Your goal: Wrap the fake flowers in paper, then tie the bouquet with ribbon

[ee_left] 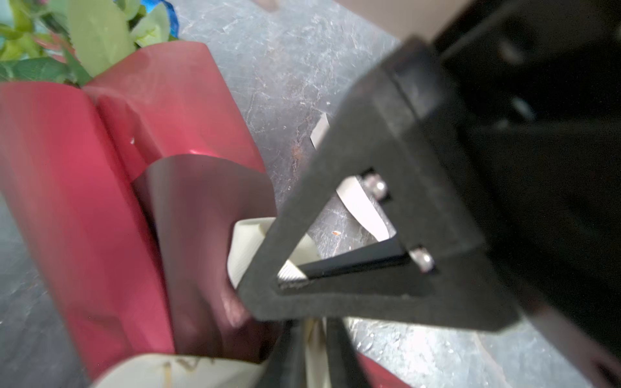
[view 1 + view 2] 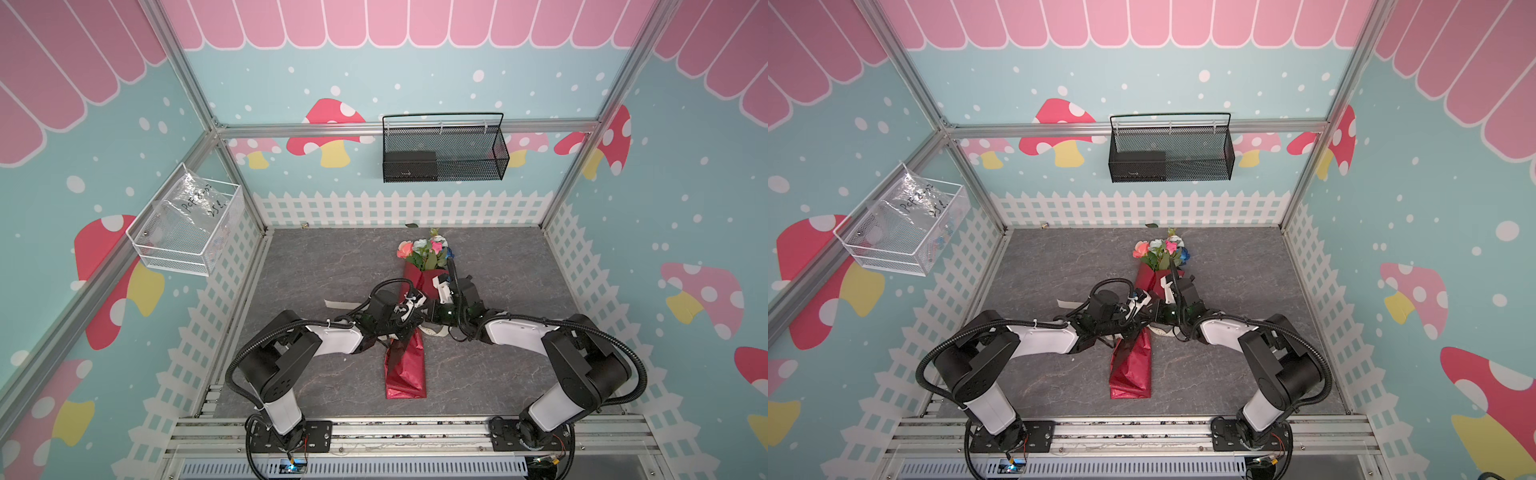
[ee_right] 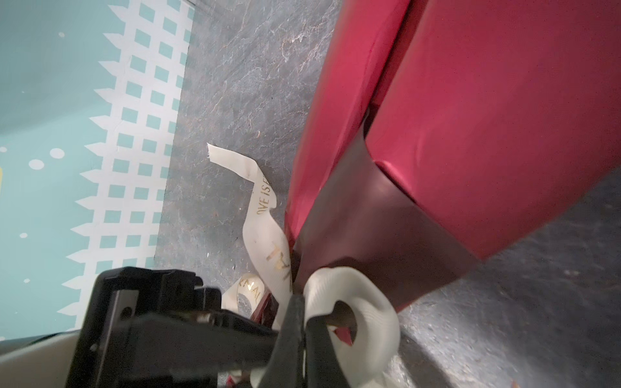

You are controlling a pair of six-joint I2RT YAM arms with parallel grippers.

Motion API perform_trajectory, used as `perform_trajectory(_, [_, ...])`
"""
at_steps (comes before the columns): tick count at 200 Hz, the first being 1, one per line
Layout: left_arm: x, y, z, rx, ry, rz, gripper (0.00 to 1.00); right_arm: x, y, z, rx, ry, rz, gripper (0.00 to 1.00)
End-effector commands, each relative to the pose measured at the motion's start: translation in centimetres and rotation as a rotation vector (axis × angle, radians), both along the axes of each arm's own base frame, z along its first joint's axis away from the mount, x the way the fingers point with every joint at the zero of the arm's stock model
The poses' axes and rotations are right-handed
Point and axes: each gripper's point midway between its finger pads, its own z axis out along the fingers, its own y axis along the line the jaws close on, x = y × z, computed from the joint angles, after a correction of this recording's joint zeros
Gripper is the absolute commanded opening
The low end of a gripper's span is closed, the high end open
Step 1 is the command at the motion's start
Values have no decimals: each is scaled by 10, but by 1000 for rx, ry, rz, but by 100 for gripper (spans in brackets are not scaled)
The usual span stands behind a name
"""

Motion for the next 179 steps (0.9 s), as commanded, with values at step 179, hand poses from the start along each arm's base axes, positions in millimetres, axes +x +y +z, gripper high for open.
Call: perform_trajectory(179, [-24, 64, 17, 120, 144, 3, 38, 5, -7, 27, 64, -79, -53, 0])
